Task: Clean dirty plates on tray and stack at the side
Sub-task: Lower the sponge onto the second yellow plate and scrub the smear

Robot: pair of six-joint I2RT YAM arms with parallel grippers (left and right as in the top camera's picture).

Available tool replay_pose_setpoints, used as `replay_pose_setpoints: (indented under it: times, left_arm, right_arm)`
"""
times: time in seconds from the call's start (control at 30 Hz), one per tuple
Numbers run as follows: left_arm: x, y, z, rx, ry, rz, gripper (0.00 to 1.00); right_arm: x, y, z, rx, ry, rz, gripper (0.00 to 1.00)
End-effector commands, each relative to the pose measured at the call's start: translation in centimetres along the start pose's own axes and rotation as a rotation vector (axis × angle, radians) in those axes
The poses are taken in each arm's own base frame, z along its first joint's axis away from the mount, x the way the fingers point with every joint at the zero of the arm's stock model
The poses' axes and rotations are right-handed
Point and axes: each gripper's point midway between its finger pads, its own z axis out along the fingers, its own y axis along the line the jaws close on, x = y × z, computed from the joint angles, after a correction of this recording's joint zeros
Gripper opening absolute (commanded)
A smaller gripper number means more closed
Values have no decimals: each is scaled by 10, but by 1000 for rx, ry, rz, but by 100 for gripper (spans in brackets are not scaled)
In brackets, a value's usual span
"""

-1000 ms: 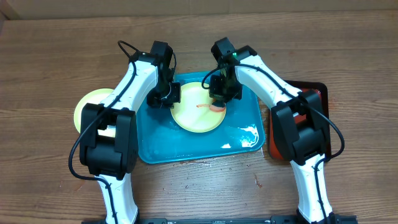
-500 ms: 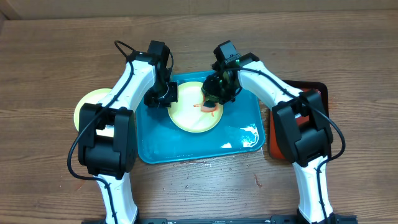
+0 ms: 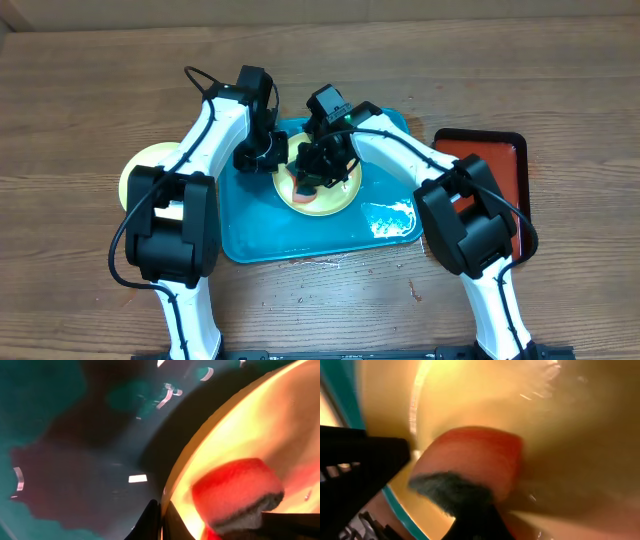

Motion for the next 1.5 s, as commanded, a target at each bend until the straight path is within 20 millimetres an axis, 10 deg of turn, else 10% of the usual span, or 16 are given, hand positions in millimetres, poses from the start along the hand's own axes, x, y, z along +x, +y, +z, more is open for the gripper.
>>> replay_pose_setpoints:
  times: [0.0, 0.23, 0.53, 0.73, 1.03, 1.2, 1.47]
  left_arm:
    - [-4, -18, -11, 65, -31, 22, 4]
    - [-4, -17, -11, 62, -32, 22, 4]
    - [-2, -16, -11, 60, -24, 29, 4]
    - [0, -16, -11, 59, -17, 38, 4]
    - [0, -17, -11, 66, -17, 38, 4]
    - [0, -17, -11, 65, -15, 37, 4]
    - [-1, -15, -11, 65, -17, 31, 4]
  right_arm:
    - [-16, -56, -8, 212, -42, 80, 4]
    - [-34, -104, -54, 517, -146, 101, 4]
    - [-55, -105, -59, 555, -251, 80, 4]
    - [-66, -53, -26, 237, -212, 9, 4]
    - [-9, 28, 15, -153, 69, -130, 4]
    - [8, 13, 13, -101, 141, -68, 4]
    - [-4, -70, -21, 242, 70, 89, 4]
